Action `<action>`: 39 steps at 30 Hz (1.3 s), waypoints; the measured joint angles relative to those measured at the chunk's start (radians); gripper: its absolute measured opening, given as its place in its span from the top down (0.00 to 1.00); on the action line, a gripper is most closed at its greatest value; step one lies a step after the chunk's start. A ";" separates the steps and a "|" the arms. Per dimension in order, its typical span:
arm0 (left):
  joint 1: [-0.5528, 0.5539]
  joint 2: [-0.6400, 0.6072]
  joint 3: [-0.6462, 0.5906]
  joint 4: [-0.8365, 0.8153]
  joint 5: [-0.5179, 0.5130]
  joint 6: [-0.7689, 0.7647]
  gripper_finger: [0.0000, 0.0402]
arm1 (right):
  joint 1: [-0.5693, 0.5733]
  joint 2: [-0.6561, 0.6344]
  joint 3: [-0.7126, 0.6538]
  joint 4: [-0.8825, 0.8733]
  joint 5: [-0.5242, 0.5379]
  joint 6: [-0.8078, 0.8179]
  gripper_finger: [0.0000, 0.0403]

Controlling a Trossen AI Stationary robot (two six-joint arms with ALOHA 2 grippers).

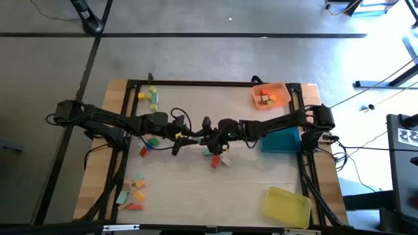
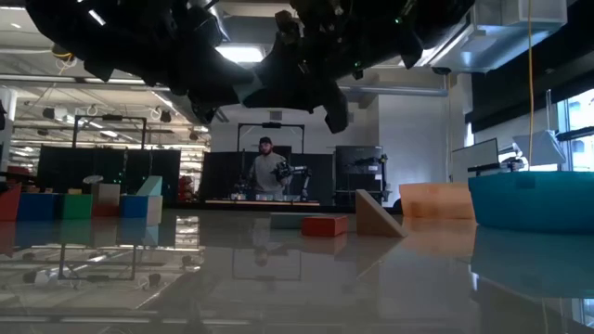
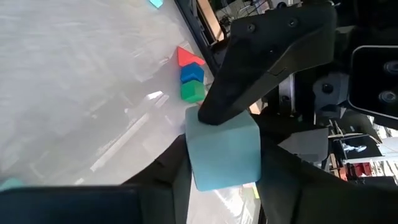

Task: Sort blocks by size
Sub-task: Put the light blue cube block into the orange bin

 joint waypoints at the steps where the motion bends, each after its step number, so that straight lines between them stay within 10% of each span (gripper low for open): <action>1: 0.000 0.000 0.000 0.000 0.000 0.001 0.67 | 0.006 0.000 0.000 0.001 0.001 0.000 0.66; 17: 0.040 -0.148 0.006 -0.182 -0.022 0.030 0.44 | 0.047 -0.055 -0.003 -0.050 0.209 0.125 0.67; 25: 0.046 -0.324 0.006 -0.590 -0.358 -0.001 0.45 | 0.017 -0.260 -0.001 -0.358 0.352 0.381 0.67; 33: 0.046 -0.317 0.004 -0.823 -0.582 -0.130 0.44 | -0.193 -0.442 -0.001 -0.809 0.531 0.676 0.67; 39: 0.046 -0.300 0.003 -0.824 -0.591 -0.137 0.44 | -0.500 -0.443 -0.001 -1.053 0.425 0.928 0.67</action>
